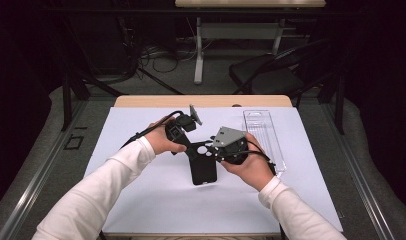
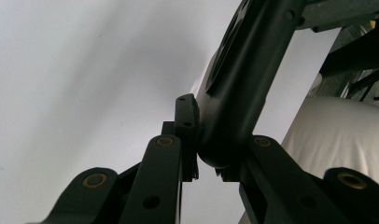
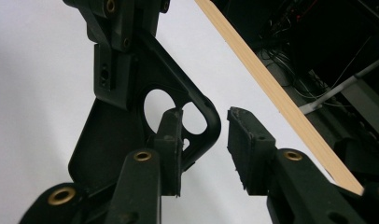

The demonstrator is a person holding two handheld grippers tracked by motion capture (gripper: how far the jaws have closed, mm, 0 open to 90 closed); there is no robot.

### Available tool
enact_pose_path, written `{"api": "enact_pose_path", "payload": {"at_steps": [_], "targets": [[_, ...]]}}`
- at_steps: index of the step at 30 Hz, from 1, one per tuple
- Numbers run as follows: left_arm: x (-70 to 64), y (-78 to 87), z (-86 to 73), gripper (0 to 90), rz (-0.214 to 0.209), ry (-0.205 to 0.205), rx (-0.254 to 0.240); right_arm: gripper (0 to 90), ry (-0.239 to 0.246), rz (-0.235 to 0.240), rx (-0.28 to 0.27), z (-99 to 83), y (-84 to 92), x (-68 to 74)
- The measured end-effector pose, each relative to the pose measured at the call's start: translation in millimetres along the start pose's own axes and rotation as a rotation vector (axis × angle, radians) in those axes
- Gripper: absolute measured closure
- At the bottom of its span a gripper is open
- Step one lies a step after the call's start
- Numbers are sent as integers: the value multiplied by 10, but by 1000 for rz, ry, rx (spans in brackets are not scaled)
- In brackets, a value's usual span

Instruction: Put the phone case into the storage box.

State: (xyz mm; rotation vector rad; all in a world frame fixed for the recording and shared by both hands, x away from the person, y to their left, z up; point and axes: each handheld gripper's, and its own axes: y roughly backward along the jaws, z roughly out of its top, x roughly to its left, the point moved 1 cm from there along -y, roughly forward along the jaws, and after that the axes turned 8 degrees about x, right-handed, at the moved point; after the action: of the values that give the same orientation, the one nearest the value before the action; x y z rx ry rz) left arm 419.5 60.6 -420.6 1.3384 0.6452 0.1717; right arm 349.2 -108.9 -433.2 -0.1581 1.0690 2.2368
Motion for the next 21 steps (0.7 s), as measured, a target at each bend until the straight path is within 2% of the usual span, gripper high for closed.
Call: {"api": "enact_pose_path", "payload": {"at_steps": [9, 21], "targets": [[-32, -17, 35, 816, 16, 1, 19, 712, 27, -11, 17, 20, 8, 19], [-46, -25, 47, 816, 21, 12, 27, 772, 36, -16, 29, 47, 27, 33]]}}
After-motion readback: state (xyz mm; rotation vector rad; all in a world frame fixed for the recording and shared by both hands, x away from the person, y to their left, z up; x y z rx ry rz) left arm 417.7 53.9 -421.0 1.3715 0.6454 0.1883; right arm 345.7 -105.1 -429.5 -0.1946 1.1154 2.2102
